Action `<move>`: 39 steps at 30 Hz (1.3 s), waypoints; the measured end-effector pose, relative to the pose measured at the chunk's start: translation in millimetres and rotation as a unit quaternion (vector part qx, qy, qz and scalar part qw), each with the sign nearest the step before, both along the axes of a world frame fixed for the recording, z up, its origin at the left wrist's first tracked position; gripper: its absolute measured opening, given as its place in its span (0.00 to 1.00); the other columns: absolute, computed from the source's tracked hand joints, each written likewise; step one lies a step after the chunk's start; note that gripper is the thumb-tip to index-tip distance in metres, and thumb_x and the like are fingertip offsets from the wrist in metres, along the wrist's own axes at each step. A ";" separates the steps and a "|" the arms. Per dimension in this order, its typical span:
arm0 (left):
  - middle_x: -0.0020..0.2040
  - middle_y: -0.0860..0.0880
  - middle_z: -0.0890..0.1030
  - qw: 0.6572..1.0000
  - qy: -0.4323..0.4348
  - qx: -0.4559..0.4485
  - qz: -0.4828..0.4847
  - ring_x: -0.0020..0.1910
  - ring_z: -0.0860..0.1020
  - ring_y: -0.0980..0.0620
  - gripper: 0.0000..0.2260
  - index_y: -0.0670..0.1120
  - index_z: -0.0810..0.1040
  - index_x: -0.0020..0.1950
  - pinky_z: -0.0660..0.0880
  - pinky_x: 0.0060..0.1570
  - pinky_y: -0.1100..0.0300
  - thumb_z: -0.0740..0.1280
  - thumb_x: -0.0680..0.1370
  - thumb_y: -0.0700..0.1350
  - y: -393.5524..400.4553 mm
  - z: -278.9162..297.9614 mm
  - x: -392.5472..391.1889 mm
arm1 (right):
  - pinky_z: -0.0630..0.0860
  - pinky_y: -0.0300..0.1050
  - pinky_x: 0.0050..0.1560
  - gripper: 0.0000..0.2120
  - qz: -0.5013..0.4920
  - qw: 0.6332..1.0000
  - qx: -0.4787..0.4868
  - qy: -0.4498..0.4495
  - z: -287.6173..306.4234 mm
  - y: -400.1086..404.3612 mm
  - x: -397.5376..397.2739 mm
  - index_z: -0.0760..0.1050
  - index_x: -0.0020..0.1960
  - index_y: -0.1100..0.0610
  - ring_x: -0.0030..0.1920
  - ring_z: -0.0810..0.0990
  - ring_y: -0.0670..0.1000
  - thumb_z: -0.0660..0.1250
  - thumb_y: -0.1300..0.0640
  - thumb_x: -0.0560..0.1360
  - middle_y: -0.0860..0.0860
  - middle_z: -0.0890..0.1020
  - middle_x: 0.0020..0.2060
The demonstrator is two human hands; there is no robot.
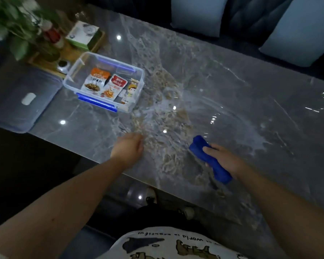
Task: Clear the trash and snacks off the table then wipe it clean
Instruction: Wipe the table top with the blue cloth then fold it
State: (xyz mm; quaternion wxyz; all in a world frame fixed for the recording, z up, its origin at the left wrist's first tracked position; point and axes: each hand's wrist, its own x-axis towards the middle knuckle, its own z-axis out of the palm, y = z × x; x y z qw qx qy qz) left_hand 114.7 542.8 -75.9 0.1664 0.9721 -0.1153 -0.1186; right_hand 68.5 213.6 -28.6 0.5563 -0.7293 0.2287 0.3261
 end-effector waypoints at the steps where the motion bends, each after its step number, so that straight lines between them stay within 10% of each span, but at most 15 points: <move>1: 0.56 0.40 0.77 0.999 -0.019 0.020 0.037 0.56 0.74 0.39 0.11 0.44 0.78 0.56 0.69 0.55 0.48 0.61 0.77 0.46 16.5 -3.7 4.7 | 0.76 0.43 0.33 0.05 0.002 1.000 0.002 -0.006 0.9 10.3 11.6 0.77 0.51 0.43 0.34 0.82 0.50 0.65 0.46 0.76 0.52 0.84 0.36; 9: 0.79 0.43 0.50 0.970 0.014 0.083 0.226 0.78 0.46 0.44 0.26 0.47 0.55 0.77 0.43 0.75 0.45 0.50 0.81 0.57 94.6 -30.8 28.5 | 0.71 0.34 0.35 0.04 0.075 0.971 -0.123 -0.190 0.8 66.9 140.7 0.77 0.47 0.49 0.32 0.75 0.43 0.65 0.49 0.76 0.48 0.79 0.34; 21: 0.79 0.45 0.53 0.964 -0.022 0.112 0.239 0.78 0.47 0.47 0.29 0.48 0.56 0.77 0.44 0.75 0.47 0.49 0.80 0.60 97.7 -50.0 27.5 | 0.71 0.51 0.51 0.18 0.173 0.839 -0.371 -0.359 -62.0 105.7 331.0 0.71 0.63 0.56 0.52 0.76 0.63 0.57 0.47 0.78 0.62 0.77 0.56; 26: 0.79 0.45 0.54 0.962 -0.031 0.119 0.242 0.78 0.48 0.47 0.29 0.48 0.56 0.77 0.44 0.75 0.47 0.48 0.80 0.61 97.0 -50.1 26.6 | 0.51 0.63 0.73 0.27 0.300 0.744 -0.491 -0.341 -94.5 116.4 340.0 0.51 0.76 0.55 0.76 0.52 0.59 0.45 0.44 0.81 0.53 0.55 0.77; 39: 0.79 0.44 0.54 0.964 -0.031 0.102 0.242 0.78 0.48 0.45 0.28 0.47 0.56 0.77 0.45 0.75 0.45 0.50 0.79 0.58 96.1 -48.5 27.1 | 0.53 0.59 0.74 0.28 0.361 0.735 -0.451 -0.355 -89.3 141.8 257.8 0.54 0.76 0.59 0.76 0.54 0.56 0.44 0.46 0.80 0.56 0.57 0.76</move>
